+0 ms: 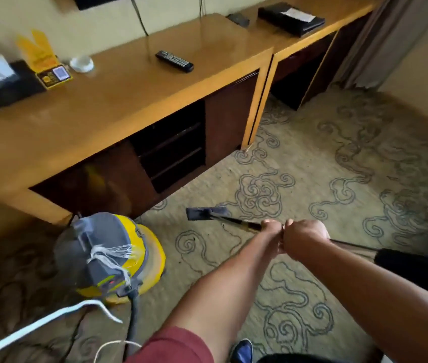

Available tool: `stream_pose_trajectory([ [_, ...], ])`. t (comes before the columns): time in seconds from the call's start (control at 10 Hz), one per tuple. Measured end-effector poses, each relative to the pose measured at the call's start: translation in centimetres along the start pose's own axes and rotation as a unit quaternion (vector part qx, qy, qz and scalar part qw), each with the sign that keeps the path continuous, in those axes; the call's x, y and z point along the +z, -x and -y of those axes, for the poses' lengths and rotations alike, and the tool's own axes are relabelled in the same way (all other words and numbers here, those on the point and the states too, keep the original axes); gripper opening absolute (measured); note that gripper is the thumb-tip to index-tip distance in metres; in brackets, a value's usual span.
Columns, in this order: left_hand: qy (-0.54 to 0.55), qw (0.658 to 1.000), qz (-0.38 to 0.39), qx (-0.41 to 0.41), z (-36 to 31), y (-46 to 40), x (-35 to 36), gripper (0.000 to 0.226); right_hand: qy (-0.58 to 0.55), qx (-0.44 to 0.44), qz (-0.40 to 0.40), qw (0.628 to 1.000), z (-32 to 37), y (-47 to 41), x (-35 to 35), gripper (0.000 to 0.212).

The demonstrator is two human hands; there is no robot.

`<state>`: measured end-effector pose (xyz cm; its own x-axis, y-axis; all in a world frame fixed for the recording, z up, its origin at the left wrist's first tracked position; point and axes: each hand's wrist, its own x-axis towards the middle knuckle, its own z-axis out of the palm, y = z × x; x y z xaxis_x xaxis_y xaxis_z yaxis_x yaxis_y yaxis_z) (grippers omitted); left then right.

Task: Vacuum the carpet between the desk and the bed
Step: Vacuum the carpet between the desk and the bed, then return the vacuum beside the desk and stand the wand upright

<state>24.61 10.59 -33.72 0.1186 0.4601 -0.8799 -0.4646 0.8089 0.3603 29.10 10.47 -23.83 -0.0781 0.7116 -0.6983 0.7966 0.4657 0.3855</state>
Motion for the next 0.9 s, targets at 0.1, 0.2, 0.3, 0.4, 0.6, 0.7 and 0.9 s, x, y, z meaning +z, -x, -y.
stream_pose_trajectory([
  [0.1, 0.012, 0.999, -0.028, 0.042, -0.4, 0.3, -2.9, 0.037, 0.019, -0.021, -0.018, 0.999, 2.5, -0.6, -0.6, 0.039],
  [0.2, 0.093, 0.995, -0.022, 0.043, -0.3, 0.6, -4.7, 0.033, 0.045, -0.013, -0.033, 0.998, 4.8, -0.2, -0.6, 0.035],
  [0.3, 0.082, 0.993, -0.05, 0.064, -0.1, 1.9, -5.6, 0.031, 0.046, -0.014, -0.033, 0.998, 6.0, 0.1, -0.9, 0.037],
  [0.4, 0.033, 0.988, -0.075, 0.129, 0.3, 2.7, -5.4, 0.03, 0.005, -0.025, -0.047, 0.999, 5.6, -0.2, 0.2, 0.034],
  [0.6, 0.055, 0.987, -0.088, 0.119, 4.6, 3.2, -5.0, 0.014, -0.194, -0.105, 0.127, 0.967, 4.6, 0.2, 2.6, 0.037],
  [0.7, 0.062, 0.988, -0.053, 0.134, 7.9, 2.4, -6.9, 0.035, -0.243, -0.123, 0.149, 0.95, 4.7, -1.0, 5.6, 0.034],
  [0.9, -0.217, 0.906, -0.351, 0.095, 14.2, 2.2, -18.0, 0.048, -0.357, -0.168, 0.171, 0.903, 5.7, -2.8, 10.4, 0.043],
])
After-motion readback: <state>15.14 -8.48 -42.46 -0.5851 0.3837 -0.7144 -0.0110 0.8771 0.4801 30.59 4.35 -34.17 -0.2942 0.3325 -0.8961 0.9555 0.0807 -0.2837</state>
